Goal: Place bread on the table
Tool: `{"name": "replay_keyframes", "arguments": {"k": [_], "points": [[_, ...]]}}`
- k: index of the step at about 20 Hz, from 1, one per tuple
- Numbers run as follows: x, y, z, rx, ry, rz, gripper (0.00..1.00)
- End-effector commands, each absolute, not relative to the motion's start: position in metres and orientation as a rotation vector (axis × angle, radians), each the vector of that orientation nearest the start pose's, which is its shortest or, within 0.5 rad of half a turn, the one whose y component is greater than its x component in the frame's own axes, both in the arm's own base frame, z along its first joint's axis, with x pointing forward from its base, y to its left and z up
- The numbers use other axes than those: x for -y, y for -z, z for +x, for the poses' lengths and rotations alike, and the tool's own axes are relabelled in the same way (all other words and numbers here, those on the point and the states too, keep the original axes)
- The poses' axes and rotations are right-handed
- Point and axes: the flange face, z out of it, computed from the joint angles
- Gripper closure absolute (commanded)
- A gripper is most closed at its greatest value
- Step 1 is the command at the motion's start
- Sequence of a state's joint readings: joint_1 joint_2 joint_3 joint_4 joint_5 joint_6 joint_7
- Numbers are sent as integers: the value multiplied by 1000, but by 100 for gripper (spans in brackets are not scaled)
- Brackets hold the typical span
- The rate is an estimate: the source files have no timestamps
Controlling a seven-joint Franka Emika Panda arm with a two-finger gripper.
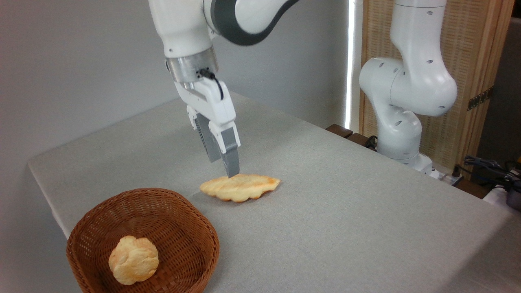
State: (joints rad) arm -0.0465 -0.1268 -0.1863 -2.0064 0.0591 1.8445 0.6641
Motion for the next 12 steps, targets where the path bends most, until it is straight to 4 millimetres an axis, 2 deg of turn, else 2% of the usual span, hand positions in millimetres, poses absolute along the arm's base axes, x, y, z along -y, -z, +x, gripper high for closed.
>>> {"name": "replay_keyframes", "arguments": {"k": [1,5,11,12], "points": [[92,-560,513,-1246,-39,-2804,0],[63,-593,527,-1183,-5,-2838,0],[62,-613,556,-1173,-27,-2864,0],[53,-621,562,-1146,5,-2896,0]]}}
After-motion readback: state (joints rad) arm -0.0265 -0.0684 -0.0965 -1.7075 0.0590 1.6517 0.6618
